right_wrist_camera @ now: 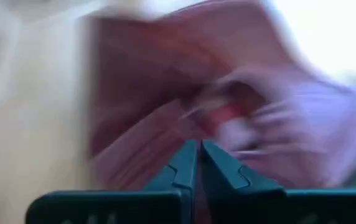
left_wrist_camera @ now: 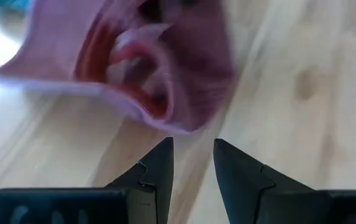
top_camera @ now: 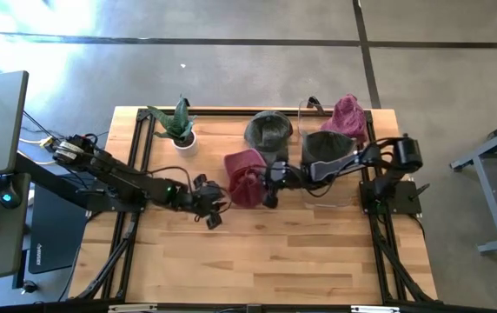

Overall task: Pick & Place hat
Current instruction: Put the red cap into the top transparent bin

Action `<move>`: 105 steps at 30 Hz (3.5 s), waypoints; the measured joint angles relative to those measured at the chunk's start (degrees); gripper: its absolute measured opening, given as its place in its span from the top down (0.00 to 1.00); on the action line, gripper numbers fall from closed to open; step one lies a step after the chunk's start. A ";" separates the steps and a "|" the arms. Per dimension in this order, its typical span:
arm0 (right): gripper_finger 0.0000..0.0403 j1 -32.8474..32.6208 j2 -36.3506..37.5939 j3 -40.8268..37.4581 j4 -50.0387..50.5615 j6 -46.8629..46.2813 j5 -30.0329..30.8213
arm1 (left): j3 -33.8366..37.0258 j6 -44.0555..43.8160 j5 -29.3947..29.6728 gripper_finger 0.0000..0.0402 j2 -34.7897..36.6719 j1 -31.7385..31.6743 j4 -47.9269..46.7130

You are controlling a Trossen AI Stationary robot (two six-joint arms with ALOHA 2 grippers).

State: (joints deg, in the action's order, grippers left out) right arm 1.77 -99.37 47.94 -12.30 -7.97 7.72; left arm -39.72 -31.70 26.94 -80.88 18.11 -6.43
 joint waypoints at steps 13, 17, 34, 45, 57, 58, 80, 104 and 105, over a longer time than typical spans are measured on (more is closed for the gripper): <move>0.98 1.32 -0.42 -0.04 -1.53 -0.45 10.92 | -0.04 9.62 -4.27 0.72 -4.97 -3.15 18.95; 0.97 -1.22 5.10 0.04 0.37 1.73 13.08 | -0.07 10.73 -3.93 0.72 -7.90 -4.09 22.25; 0.97 -5.95 3.05 -0.02 5.42 2.19 2.45 | -14.99 -0.09 16.40 0.72 -6.40 -4.25 -28.03; 0.97 -5.93 -3.23 6.11 11.44 2.33 6.14 | -16.99 9.05 4.34 0.72 -7.50 -1.49 -11.62; 0.97 -6.40 -10.56 15.73 25.03 6.37 -2.32 | -16.90 5.51 1.55 0.72 -18.78 -3.99 -16.26; 0.97 -6.74 -10.54 15.80 24.70 6.73 -4.67 | -16.90 5.30 0.57 0.72 -18.63 -3.92 -17.57; 0.93 -16.15 3.05 17.82 37.34 -0.11 17.64 | -24.97 2.96 1.85 0.72 -19.92 0.93 -23.27; 0.57 -3.96 -1.14 -1.55 -0.72 -11.38 -5.87 | -21.44 2.93 1.20 0.72 -24.28 -3.88 -18.88; 0.61 -3.74 -1.14 -1.84 -0.76 -11.48 -4.84 | -21.44 2.93 1.16 0.72 -24.28 -3.88 -18.87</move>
State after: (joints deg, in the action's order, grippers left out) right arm -1.97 -100.51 46.10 -13.06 -19.45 2.88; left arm -61.17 -28.77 28.10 -105.16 14.24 -25.30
